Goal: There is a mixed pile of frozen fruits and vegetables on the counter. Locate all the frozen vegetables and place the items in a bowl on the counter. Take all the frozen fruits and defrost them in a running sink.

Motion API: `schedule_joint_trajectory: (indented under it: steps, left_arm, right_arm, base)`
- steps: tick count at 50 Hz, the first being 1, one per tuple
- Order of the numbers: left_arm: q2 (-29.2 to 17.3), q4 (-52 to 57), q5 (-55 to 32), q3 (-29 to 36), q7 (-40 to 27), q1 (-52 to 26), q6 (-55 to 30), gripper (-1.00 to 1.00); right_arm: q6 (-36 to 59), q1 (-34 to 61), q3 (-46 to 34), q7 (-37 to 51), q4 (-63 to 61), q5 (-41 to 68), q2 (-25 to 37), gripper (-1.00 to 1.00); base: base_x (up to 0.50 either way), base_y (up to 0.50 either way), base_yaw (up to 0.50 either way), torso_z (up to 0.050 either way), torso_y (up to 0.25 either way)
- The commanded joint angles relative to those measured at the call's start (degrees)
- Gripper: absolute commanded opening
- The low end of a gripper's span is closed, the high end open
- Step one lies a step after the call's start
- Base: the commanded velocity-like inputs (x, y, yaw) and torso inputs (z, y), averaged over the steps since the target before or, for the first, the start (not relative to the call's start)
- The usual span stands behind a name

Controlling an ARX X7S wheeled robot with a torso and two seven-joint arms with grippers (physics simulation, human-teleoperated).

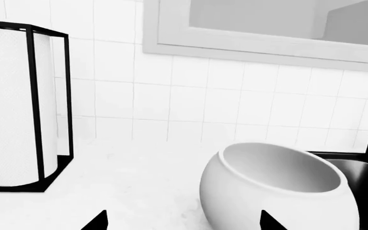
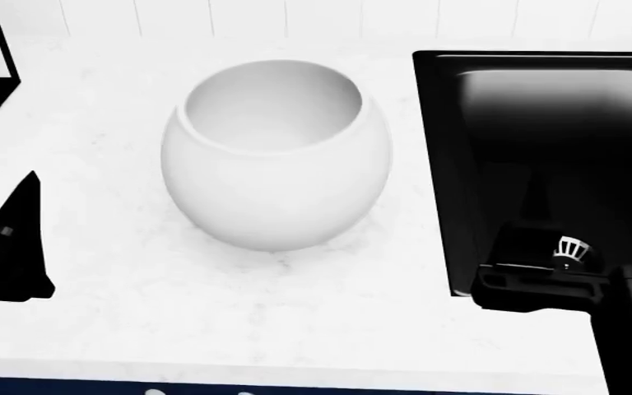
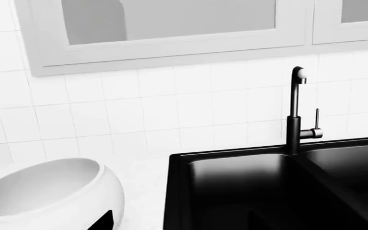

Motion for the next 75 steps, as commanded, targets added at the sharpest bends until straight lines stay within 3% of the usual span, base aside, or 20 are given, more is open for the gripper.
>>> schedule_joint_trajectory:
  steps: [1,25,75]
  left_arm:
    - [-0.5,0.5,-0.3,-0.4,-0.2,0.3,0.2,1.00]
    - [-0.8,1.1,-1.0,-0.6,-1.1,-0.5,0.0,1.00]
    - [-1.2,0.7,-1.1,-0.6,-1.0,-0.2,0.7,1.00]
  right_arm:
    - [0.0,-0.1,0.4,0.4,-0.2,0.2,0.4,1.00]
    - [-0.5,-0.2,0.5,-0.5,-0.7,-0.1,0.5,1.00]
    - [-0.5,-0.4,0.5,-0.8,-0.9,-0.6,1.3,1.00]
  base:
    - [0.00,-0.14,0.00,0.000,0.000]
    - [-0.03,-0.28,0.00,0.000,0.000]
    - [0.06,-0.49,0.00,0.000,0.000]
